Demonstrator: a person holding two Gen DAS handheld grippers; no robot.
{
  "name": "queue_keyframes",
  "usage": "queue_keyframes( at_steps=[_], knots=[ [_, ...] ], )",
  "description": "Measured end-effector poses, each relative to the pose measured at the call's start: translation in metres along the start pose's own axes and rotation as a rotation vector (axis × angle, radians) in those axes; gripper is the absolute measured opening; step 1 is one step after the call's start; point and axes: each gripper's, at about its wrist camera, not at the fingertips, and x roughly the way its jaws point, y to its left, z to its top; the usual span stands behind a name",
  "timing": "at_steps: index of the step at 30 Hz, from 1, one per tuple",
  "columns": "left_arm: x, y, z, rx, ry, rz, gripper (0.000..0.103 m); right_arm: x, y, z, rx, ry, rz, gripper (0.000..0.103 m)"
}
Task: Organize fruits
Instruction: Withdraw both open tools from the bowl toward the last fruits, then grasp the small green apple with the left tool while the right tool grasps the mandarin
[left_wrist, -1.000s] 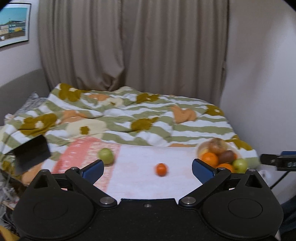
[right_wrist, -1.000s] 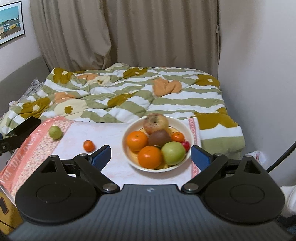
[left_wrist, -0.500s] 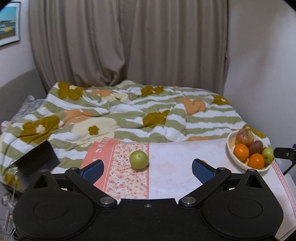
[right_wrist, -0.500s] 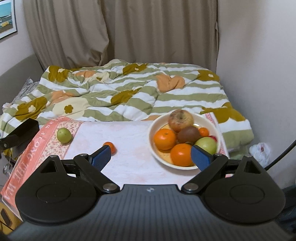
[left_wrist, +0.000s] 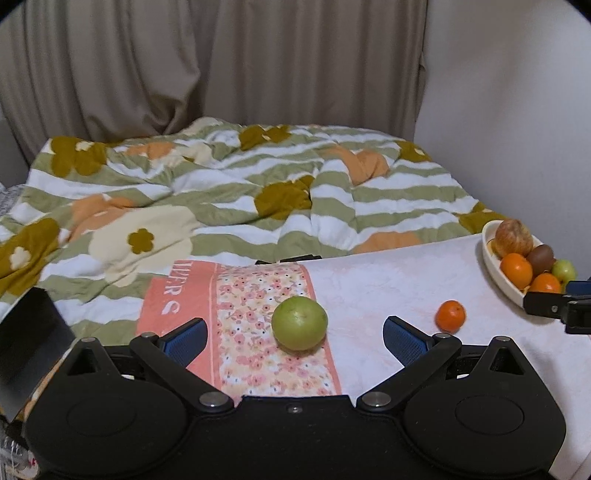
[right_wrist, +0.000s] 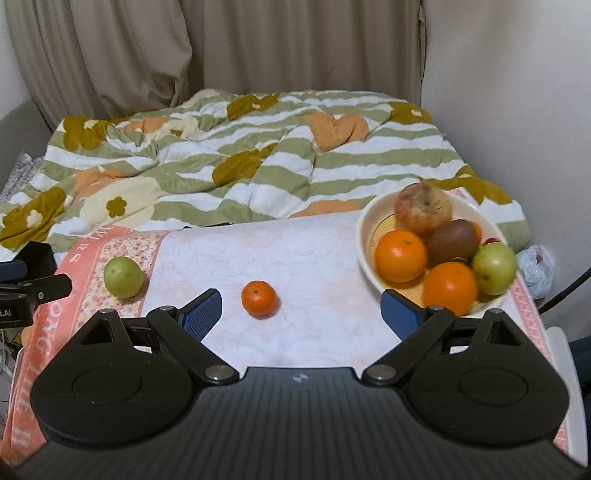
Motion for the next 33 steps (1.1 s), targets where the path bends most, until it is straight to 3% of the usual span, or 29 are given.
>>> queue_keyframes(
  at_steps=[6,12,16,20,25,28,33],
  knots=[
    [0.038,0.011,0.006,-0.028,0.059,-0.053,0.102,0.04,0.016,0.001,-0.019,0.022,0.0,0.103],
    [0.064,0.009,0.008,-0.048,0.096,-0.05,0.093,0.072,0.022,0.001,-0.028,0.073,0.011,0.103],
    [0.073,0.007,0.01,-0.049,0.112,-0.054,0.093,0.083,0.026,0.001,-0.042,0.097,0.023,0.103],
    [0.085,0.003,0.01,-0.042,0.133,-0.051,0.075,0.091,0.033,0.0,-0.073,0.096,0.027,0.103],
    [0.094,0.001,0.007,-0.042,0.155,-0.038,0.07,0.1,0.037,-0.001,-0.092,0.113,0.036,0.102],
    [0.099,0.002,0.006,-0.04,0.172,-0.039,0.059,0.103,0.038,-0.003,-0.105,0.121,0.034,0.099],
    [0.099,0.003,0.005,-0.04,0.169,-0.04,0.059,0.111,0.036,-0.005,-0.111,0.143,0.031,0.088]
  ],
)
